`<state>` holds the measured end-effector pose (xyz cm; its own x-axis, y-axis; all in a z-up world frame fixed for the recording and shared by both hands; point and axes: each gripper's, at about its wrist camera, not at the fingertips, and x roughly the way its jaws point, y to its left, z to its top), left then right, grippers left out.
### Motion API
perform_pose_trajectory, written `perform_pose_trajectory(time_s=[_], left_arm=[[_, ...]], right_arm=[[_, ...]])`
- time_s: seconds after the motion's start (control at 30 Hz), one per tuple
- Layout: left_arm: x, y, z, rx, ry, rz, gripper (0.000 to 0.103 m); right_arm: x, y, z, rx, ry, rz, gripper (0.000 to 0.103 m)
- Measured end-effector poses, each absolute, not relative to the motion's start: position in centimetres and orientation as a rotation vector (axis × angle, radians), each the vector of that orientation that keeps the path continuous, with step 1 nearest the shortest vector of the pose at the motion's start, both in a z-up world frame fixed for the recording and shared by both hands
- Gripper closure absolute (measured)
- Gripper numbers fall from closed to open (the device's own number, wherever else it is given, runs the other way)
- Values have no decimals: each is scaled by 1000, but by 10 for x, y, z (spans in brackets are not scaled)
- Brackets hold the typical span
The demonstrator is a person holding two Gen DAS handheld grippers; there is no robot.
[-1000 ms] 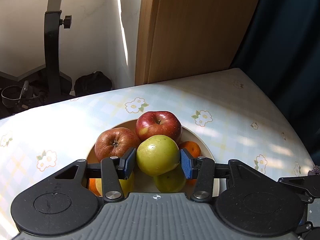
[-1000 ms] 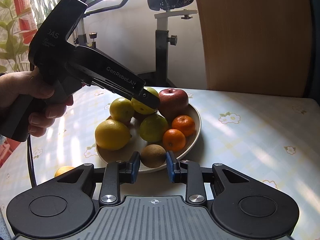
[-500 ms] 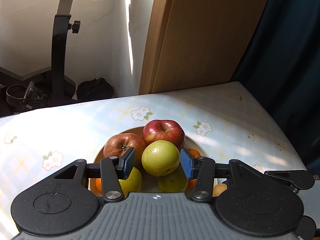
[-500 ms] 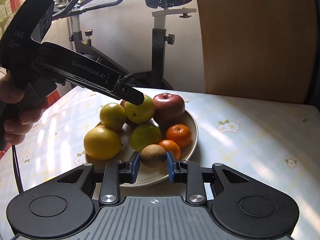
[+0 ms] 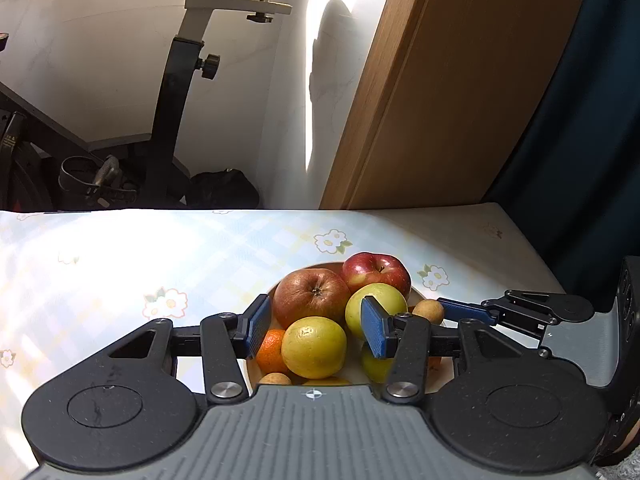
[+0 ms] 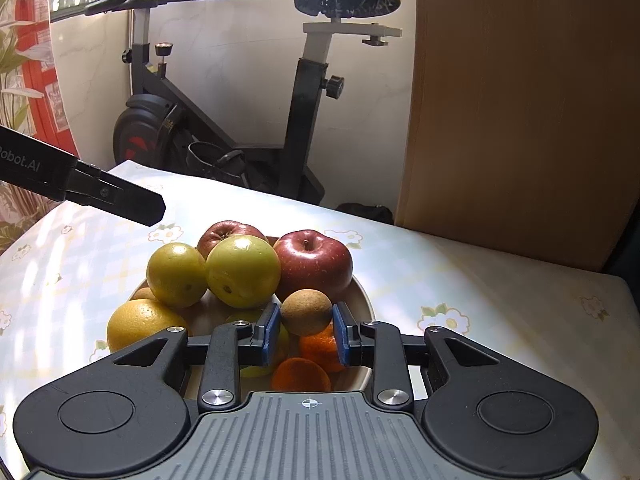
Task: Organize fruits
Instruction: 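Carry the grapefruit with the left gripper onto the plate and open it, then move the left gripper to the last yellow grapefruit on the table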
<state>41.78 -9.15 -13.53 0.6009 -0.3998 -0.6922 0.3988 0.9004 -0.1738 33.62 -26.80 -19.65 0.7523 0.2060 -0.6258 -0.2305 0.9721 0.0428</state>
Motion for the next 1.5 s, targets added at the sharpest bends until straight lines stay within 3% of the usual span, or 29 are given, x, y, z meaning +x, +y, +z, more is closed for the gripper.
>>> perform_pose_trajectory(time_s=[0.73, 1.5], left_arm=[[374, -54, -139, 4, 800, -428, 51], [312, -31, -179, -57, 901, -406, 51]], right_arm=[[285, -265, -184, 22, 667, 221, 74], [224, -233, -201, 60, 750, 286, 74]])
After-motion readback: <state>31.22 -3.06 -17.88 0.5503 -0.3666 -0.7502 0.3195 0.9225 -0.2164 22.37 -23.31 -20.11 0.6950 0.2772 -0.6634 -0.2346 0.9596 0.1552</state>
